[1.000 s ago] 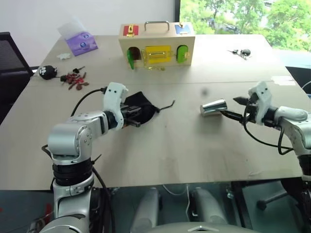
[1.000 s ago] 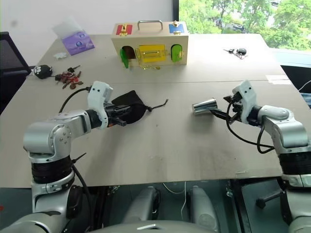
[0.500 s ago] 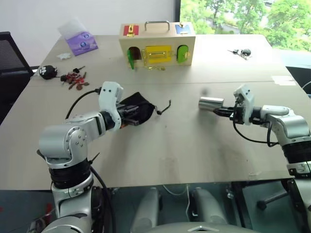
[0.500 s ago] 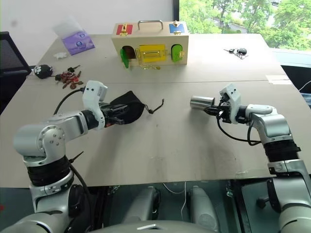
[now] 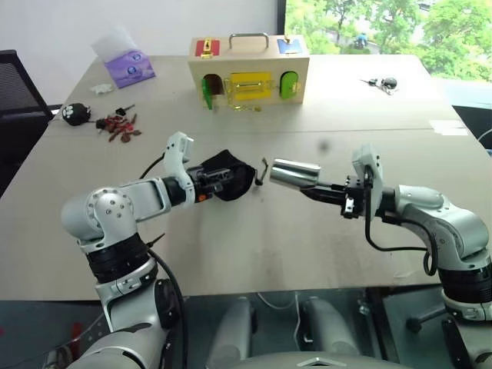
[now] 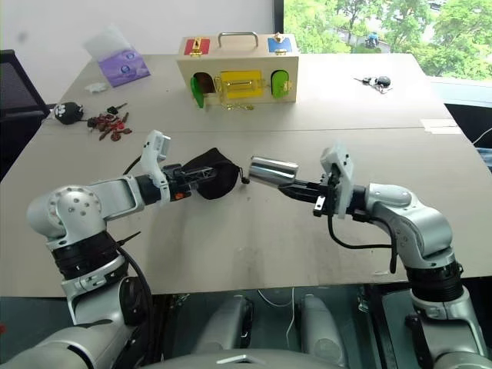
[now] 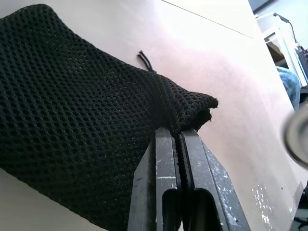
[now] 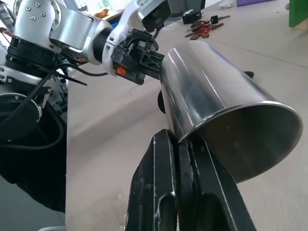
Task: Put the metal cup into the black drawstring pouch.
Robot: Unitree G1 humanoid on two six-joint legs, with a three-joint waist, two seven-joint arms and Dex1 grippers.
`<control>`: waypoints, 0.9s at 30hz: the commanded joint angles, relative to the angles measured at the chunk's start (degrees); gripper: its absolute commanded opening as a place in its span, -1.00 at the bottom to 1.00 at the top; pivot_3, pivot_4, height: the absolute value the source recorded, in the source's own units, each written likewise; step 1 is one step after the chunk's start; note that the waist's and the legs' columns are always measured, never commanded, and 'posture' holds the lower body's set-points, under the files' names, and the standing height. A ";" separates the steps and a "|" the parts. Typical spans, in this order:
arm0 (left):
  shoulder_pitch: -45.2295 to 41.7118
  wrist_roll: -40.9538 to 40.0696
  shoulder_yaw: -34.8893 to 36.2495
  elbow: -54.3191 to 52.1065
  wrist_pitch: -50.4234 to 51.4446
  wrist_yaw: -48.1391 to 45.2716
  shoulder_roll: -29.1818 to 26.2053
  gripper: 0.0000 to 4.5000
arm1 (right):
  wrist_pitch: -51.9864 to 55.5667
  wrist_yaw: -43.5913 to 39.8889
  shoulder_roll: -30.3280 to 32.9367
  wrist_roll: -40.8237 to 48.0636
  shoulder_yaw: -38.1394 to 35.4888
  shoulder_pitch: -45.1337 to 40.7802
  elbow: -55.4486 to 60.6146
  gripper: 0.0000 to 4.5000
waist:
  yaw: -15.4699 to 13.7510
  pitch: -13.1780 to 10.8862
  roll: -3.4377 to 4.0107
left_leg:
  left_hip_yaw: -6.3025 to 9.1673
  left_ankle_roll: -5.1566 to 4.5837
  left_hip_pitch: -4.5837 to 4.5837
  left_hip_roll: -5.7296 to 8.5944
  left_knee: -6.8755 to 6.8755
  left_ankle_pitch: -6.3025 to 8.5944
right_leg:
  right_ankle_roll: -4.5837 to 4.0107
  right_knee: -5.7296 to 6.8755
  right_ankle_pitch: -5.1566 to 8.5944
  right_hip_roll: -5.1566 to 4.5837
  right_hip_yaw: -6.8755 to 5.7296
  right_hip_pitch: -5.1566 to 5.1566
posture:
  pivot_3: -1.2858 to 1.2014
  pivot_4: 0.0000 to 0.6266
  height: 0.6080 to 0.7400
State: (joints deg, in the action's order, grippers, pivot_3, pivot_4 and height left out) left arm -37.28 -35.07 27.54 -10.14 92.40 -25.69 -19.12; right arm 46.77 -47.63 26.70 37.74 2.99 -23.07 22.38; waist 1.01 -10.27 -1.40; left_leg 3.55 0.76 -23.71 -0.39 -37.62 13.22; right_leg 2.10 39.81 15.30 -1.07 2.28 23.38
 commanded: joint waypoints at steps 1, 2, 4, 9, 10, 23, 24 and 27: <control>-2.24 -1.65 -1.97 0.15 0.07 -0.67 -1.02 -1.00 | -3.89 4.19 -1.68 -7.19 6.80 -1.07 -0.35 -0.99 | 0.04 0.00 0.00 | -0.02 0.00 0.00 0.01 0.00 0.00 | 0.00 0.00 0.00 0.00 0.01 0.00 | 0.03 -0.52 1.00; -2.30 -1.82 -2.62 0.18 -0.05 -1.01 -1.46 -1.00 | -5.54 5.45 -2.27 -10.12 8.84 -1.74 -2.13 -0.99 | 0.12 0.00 0.00 | -0.03 0.00 0.00 0.01 0.00 0.00 | 0.00 0.00 0.00 0.00 0.03 0.02 | 0.03 -0.52 1.00; -1.89 -1.99 -4.25 -0.14 -0.76 -1.56 -2.75 -1.00 | -7.12 7.00 -3.55 -13.48 11.60 -3.03 -4.78 -0.99 | 0.20 -0.01 0.01 | -0.07 0.02 -0.01 0.01 0.00 -0.01 | 0.00 0.01 0.00 0.00 0.06 0.05 | 0.03 -0.52 1.00; -0.02 -2.81 -7.15 -2.11 -1.83 -2.55 -4.96 -1.00 | -10.78 9.84 -6.43 -20.81 16.20 -5.50 -10.30 -0.99 | 0.29 0.00 0.01 | -0.05 0.25 -0.02 0.00 0.07 -0.14 | -0.01 0.00 0.00 0.00 0.05 0.08 | 0.03 -0.52 1.00; 0.73 -2.91 -7.85 -3.00 -2.11 -2.74 -5.28 -1.00 | -11.11 10.08 -7.00 -21.64 16.74 -5.96 -11.14 -0.99 | 0.50 -0.01 0.01 | -0.05 0.25 -0.02 0.00 0.08 -0.14 | -0.01 -0.01 0.00 0.00 0.05 0.08 | 0.03 -0.52 1.00; 4.02 -3.53 -9.12 -8.73 -3.49 -1.03 -5.19 -1.00 | -23.31 2.76 -10.16 -31.46 25.21 -12.88 -22.86 -0.99 | 1.33 -0.01 0.01 | -0.06 0.24 -0.01 0.01 0.13 -0.14 | -0.01 0.00 0.00 -0.03 0.08 0.10 | 0.03 -0.52 1.00; 3.87 -3.72 -9.03 -9.22 -3.26 -0.93 -5.15 -1.00 | -24.90 2.29 -10.73 -32.58 26.14 -13.63 -24.28 -0.99 | 1.37 -0.01 0.01 | -0.06 0.24 -0.01 0.01 0.13 -0.14 | -0.01 0.00 0.00 -0.03 0.08 0.11 | 0.03 -0.52 1.00; 3.16 -4.42 -8.94 -10.96 -2.28 -0.46 -4.89 -1.00 | -29.20 2.64 -14.21 -34.31 26.73 -15.88 -28.88 -0.99 | 1.40 -0.01 0.01 | -0.05 0.25 0.00 0.00 0.16 -0.14 | -0.01 0.00 0.00 -0.02 0.08 0.11 | 0.03 -0.52 1.00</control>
State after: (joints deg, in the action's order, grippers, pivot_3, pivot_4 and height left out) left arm -33.23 -38.25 18.27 -18.26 89.82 -26.17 -24.05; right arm 20.89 -44.69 14.66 4.15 29.09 -37.24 -5.68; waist 2.41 -10.27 -1.40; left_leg 3.49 1.01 -23.70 -0.39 -37.46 13.07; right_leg 2.09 39.81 15.30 -1.08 2.36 23.49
